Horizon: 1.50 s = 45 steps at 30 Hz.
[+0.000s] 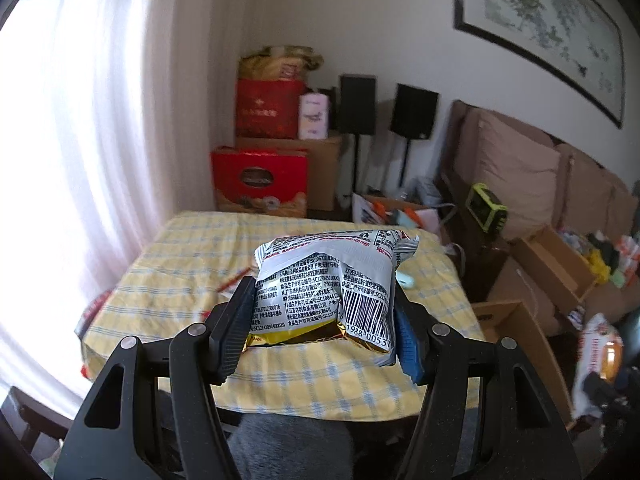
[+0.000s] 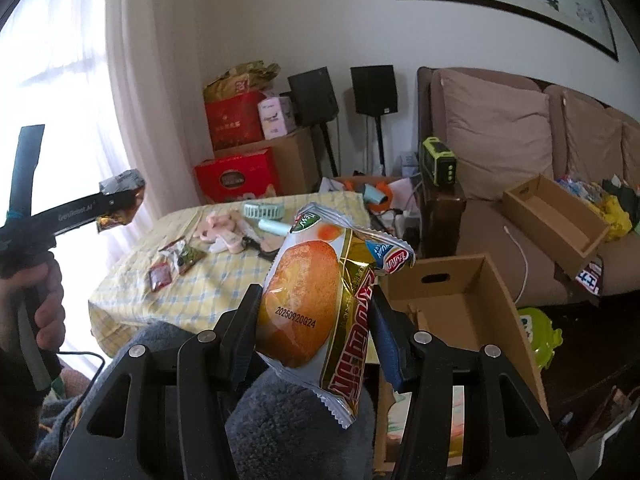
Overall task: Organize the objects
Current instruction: 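Lift both held snack bags and turn away from the table, then carry both held snack bags toward the cardboard box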
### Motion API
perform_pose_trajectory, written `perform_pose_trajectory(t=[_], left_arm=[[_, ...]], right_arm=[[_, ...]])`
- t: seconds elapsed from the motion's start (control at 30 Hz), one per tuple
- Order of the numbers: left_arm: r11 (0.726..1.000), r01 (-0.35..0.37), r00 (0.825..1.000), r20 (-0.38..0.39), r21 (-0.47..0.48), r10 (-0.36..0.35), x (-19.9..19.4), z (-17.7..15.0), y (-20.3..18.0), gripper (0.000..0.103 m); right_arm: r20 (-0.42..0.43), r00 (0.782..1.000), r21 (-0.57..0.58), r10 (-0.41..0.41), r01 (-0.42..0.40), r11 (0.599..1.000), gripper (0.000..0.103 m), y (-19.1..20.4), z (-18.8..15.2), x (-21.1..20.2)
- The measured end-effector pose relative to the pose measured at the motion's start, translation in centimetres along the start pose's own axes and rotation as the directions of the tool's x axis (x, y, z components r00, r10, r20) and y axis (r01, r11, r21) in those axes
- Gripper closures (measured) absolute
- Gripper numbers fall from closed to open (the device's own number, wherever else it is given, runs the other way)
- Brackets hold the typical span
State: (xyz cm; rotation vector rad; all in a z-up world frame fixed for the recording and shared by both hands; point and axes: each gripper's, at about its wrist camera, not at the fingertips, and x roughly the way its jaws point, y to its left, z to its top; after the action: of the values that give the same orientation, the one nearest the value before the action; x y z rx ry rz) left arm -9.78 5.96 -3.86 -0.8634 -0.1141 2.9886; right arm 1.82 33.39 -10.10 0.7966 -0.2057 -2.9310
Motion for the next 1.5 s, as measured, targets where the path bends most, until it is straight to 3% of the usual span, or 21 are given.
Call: perform_pose_trajectory(t=[0.13,0.27,0.57,0.87,1.0,1.5], left_arm=[[0.997,-0.045,0.998,-0.044,-0.069,0.042,0.5,0.2,1.1,0.044],[0.995,-0.088,0.994,-0.075,-0.037,0.085,0.9,-0.1,0.6,0.044],[0.999,-0.045,0.997,-0.07,-0.027,0.043,0.5,0.2,-0.9,0.044],[0.998,0.0,0.998,-0.07,0.056,0.004,0.1,0.2,-3.3,0.043],[0.999,0.037,0.994,-0.103,0.017,-0.035,0.4,0.4,-3.7,0.043],[0.995,0.091,0.988,-0.131,0.04,-0.085,0.2,-0.2,-6.5,0.043]], right_arm=[[0.013,1.0,0.003,0.011,-0.011,1.0,0.05,-0.2,0.3,-0.6],[0.016,1.0,0.014,0.006,-0.006,1.0,0.05,-0.6,0.4,-0.7],[0.015,1.0,0.045,-0.011,0.011,0.999,0.05,-1.6,0.4,-0.6],[0.008,0.999,0.068,-0.035,0.034,0.997,0.05,-2.5,0.3,-0.7],[0.005,0.999,0.073,-0.039,0.039,0.997,0.05,-2.7,0.3,-0.7],[-0.006,0.998,0.102,-0.07,0.071,0.992,0.05,-3.9,0.3,-0.6]])
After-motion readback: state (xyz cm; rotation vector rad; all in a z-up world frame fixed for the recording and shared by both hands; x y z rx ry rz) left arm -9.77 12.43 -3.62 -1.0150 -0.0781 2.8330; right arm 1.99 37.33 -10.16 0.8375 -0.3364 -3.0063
